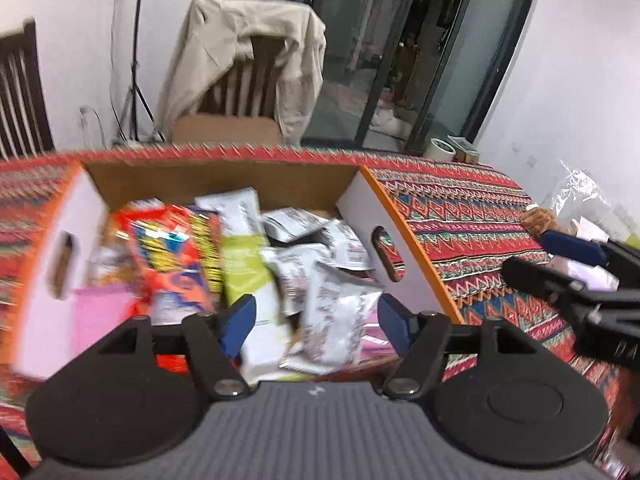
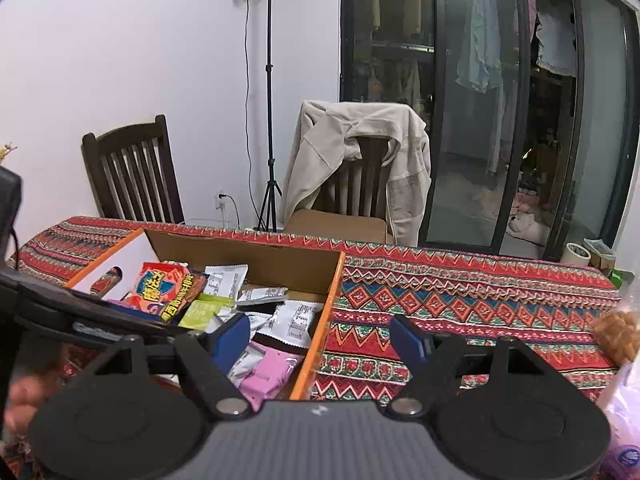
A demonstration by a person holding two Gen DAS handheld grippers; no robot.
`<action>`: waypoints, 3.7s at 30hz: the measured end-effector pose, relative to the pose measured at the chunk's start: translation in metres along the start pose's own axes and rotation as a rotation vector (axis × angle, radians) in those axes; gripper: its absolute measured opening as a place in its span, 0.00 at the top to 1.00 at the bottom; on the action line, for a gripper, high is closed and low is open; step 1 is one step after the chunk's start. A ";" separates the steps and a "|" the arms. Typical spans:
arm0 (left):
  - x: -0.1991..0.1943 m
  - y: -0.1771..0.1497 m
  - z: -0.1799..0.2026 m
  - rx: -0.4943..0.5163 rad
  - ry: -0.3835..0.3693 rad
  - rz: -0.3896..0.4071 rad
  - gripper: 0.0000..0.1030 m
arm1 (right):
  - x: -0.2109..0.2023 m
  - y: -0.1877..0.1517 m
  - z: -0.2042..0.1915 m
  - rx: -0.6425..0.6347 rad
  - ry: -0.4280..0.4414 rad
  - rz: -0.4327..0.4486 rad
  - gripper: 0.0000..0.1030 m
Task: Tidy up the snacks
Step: 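Move both open tools back from the box to the remaining packets, then grasp a white packet with the left tool while the right tool grasps the green-white bar, then carry the white packet and green-white bar over the cardboard box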
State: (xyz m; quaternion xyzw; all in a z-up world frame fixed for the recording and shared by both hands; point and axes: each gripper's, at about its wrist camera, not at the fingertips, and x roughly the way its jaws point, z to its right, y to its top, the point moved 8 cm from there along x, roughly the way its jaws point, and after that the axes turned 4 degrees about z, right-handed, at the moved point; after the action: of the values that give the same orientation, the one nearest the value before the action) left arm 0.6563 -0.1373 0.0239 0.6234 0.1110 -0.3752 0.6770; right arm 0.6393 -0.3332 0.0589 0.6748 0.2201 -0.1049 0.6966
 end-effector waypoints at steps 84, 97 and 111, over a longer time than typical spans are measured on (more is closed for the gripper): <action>-0.026 -0.119 -0.013 0.232 -0.081 -0.007 0.46 | -0.040 -0.162 -0.072 -0.032 0.069 -0.138 0.63; -0.157 -0.160 0.006 0.042 -0.092 0.141 0.46 | -0.101 -0.174 -0.084 0.008 0.096 -0.116 0.63; -0.236 -0.191 -0.007 -0.036 -0.044 0.202 0.46 | -0.180 -0.172 -0.111 -0.013 0.101 -0.045 0.63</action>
State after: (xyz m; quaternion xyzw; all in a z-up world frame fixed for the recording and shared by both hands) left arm 0.3713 -0.0322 0.0227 0.6108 0.0396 -0.3165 0.7247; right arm 0.3861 -0.2621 -0.0136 0.6697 0.2706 -0.0850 0.6863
